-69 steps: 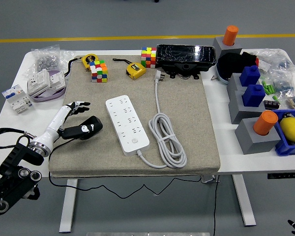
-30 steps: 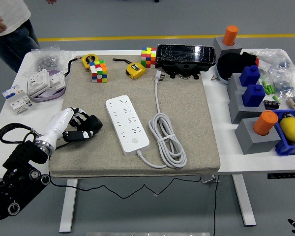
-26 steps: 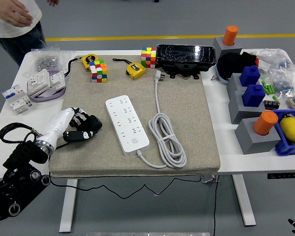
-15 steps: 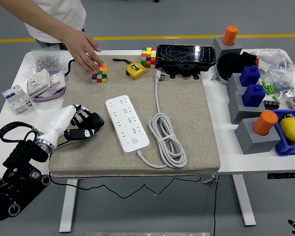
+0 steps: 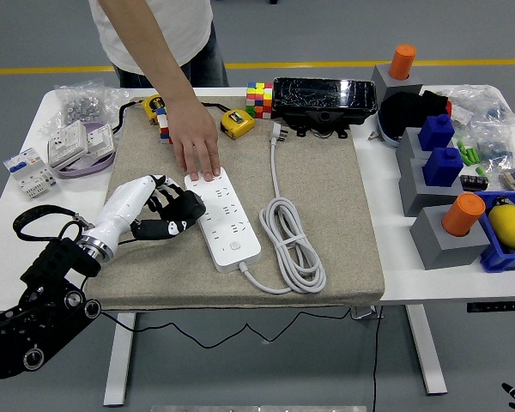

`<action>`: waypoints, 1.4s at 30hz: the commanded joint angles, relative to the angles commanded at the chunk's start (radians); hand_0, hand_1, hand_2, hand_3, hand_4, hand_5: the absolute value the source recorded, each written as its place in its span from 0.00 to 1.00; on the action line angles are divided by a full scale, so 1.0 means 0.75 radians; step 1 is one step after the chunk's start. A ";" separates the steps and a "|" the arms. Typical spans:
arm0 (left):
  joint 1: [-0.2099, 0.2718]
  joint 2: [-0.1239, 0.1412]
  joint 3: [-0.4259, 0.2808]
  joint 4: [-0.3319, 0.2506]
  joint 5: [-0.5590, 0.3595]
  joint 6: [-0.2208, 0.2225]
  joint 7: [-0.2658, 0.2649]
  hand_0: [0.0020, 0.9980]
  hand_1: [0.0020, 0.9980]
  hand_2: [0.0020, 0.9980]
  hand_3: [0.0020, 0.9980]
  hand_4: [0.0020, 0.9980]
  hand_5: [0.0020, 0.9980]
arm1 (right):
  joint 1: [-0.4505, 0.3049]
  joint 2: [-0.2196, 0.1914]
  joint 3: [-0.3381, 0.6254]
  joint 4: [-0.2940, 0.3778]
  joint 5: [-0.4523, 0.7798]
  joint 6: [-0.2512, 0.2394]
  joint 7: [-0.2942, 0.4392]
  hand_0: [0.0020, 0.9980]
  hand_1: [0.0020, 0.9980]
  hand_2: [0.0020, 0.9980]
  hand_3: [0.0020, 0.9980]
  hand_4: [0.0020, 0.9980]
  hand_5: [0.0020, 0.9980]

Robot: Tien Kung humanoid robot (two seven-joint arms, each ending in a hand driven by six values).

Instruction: Put the plug near the board,insert it into the board,press the button,pull the plug out

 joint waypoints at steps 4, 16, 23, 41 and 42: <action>-0.008 0.000 0.013 0.003 -0.004 -0.002 -0.001 0.35 0.36 0.41 0.53 0.73 0.00 | 0.003 -0.004 -0.004 0.001 0.001 -0.002 0.001 0.57 0.66 0.68 0.60 0.97 0.50; -0.046 -0.004 0.067 0.025 -0.005 -0.006 0.011 0.35 0.37 0.41 0.53 0.73 0.00 | 0.008 -0.008 -0.015 0.001 0.003 -0.001 0.000 0.57 0.66 0.68 0.61 0.97 0.50; -0.054 -0.005 0.077 0.038 0.000 -0.007 0.015 0.35 0.37 0.41 0.53 0.73 0.00 | 0.005 -0.008 -0.020 0.000 0.005 -0.001 0.000 0.57 0.66 0.68 0.61 0.97 0.50; -0.048 -0.009 0.071 0.035 0.026 -0.031 0.036 0.35 0.37 0.43 0.54 0.75 0.00 | -0.005 -0.004 -0.004 0.001 0.003 -0.001 -0.001 0.57 0.66 0.68 0.61 0.97 0.50; -0.046 -0.008 0.068 0.034 0.028 -0.035 0.037 0.35 0.37 0.43 0.54 0.75 0.00 | -0.005 -0.003 -0.004 0.000 0.003 -0.001 -0.001 0.57 0.66 0.68 0.61 0.97 0.50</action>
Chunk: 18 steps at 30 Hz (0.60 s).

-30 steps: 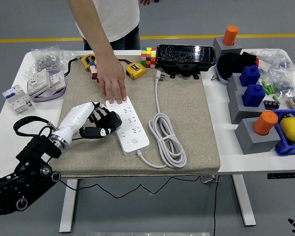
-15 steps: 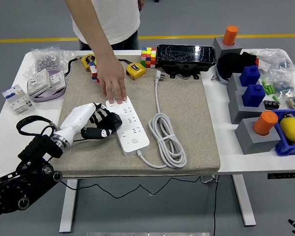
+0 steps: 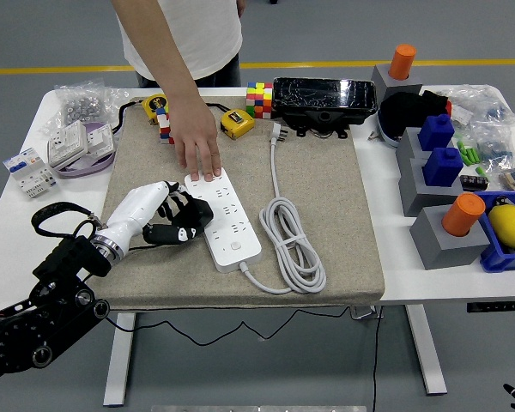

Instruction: Put the plug near the board,insert it into the board,press the button,pull the plug out

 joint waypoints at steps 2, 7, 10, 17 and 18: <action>0.004 0.002 -0.006 -0.003 0.003 -0.001 0.001 0.37 0.45 0.50 0.56 0.82 0.00 | -0.001 0.001 0.001 0.001 0.000 0.000 0.001 0.57 0.66 0.68 0.61 0.98 0.50; 0.009 0.005 -0.017 -0.003 0.009 -0.007 0.004 0.37 0.44 0.49 0.56 0.80 0.00 | -0.002 0.004 0.001 0.002 0.000 0.001 0.001 0.57 0.66 0.68 0.60 0.98 0.50; 0.009 0.008 -0.022 -0.002 0.012 -0.021 0.006 0.37 0.44 0.49 0.56 0.80 0.00 | 0.001 0.003 0.003 0.001 -0.001 0.000 0.001 0.57 0.66 0.68 0.60 0.98 0.50; 0.007 0.006 -0.019 0.000 0.008 -0.043 0.000 0.40 0.52 0.53 0.56 0.95 0.08 | 0.001 0.003 0.006 0.001 0.000 0.000 0.000 0.57 0.66 0.68 0.61 0.98 0.50; 0.007 0.005 -0.019 0.001 0.007 -0.044 0.000 0.40 0.52 0.53 0.56 0.95 0.08 | 0.001 0.003 0.006 0.001 0.000 0.001 0.000 0.57 0.66 0.68 0.61 0.98 0.50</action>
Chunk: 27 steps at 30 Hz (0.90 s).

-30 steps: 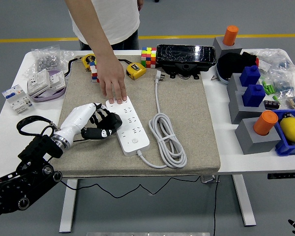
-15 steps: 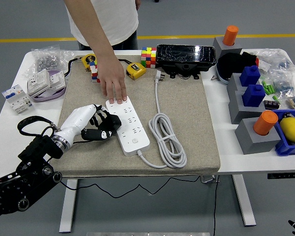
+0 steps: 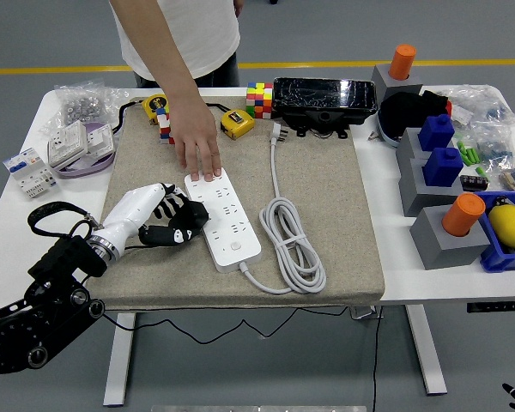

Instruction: Put the plug near the board,insert it into the board,press the button,pull the plug out

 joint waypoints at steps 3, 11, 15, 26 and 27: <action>0.000 0.000 0.001 0.002 -0.004 -0.002 -0.001 0.43 0.62 0.57 0.59 0.98 0.11 | 0.000 0.000 -0.001 0.000 0.000 0.000 0.000 0.57 0.66 0.68 0.60 0.98 0.50; 0.002 0.001 -0.006 0.000 -0.046 0.006 -0.019 0.55 0.75 0.76 0.84 1.00 0.30 | -0.002 0.001 -0.003 0.000 0.000 0.000 0.001 0.57 0.66 0.68 0.61 0.98 0.50; 0.002 0.000 -0.009 -0.006 -0.062 0.007 -0.021 0.55 0.77 0.77 0.85 1.00 0.38 | -0.001 0.001 -0.002 0.000 0.000 0.000 0.001 0.57 0.66 0.68 0.61 0.98 0.49; 0.034 0.008 -0.030 -0.059 -0.115 0.053 -0.084 0.56 0.77 0.79 0.86 1.00 0.39 | 0.000 0.001 0.001 0.001 -0.001 0.000 0.001 0.57 0.66 0.68 0.61 0.98 0.49; 0.042 0.011 -0.034 -0.071 -0.119 0.073 -0.111 0.56 0.77 0.79 0.86 1.00 0.39 | 0.000 0.001 0.001 0.001 -0.001 0.000 0.001 0.57 0.66 0.68 0.61 0.98 0.49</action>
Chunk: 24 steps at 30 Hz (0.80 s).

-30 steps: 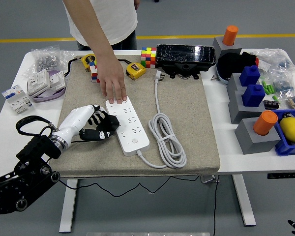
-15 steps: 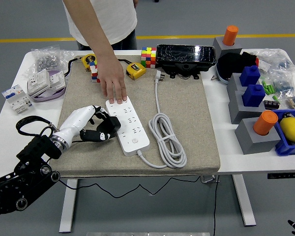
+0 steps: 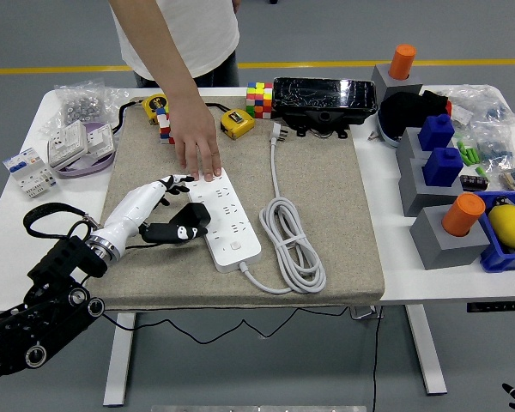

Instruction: Put the plug near the board,insert it into the board,press the button,pull the plug out

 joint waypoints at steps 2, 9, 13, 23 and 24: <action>0.020 0.007 -0.008 -0.029 -0.025 0.049 -0.053 0.56 0.77 0.79 0.86 1.00 0.39 | 0.000 -0.001 -0.001 0.000 -0.001 0.001 -0.001 0.57 0.66 0.68 0.61 0.98 0.49; 0.171 0.073 0.001 -0.180 -0.087 0.329 -0.217 0.57 0.77 0.77 0.80 1.00 0.44 | -0.003 -0.004 -0.003 -0.002 -0.002 0.004 -0.002 0.57 0.66 0.68 0.60 0.98 0.49; 0.223 0.096 0.024 -0.205 -0.058 0.318 -0.164 0.63 0.78 0.76 0.77 0.94 0.46 | -0.002 0.000 -0.003 -0.006 -0.001 0.005 -0.001 0.57 0.66 0.68 0.61 0.98 0.49; 0.229 0.091 0.086 -0.208 -0.025 0.242 -0.085 0.71 0.78 0.76 0.67 0.90 0.46 | 0.012 -0.004 -0.019 0.001 -0.001 0.001 0.002 0.57 0.66 0.68 0.60 0.97 0.50; 0.223 0.092 0.092 -0.206 -0.025 0.235 -0.080 0.71 0.78 0.76 0.67 0.90 0.46 | 0.012 -0.005 -0.021 0.001 -0.001 0.001 0.002 0.57 0.66 0.68 0.60 0.97 0.50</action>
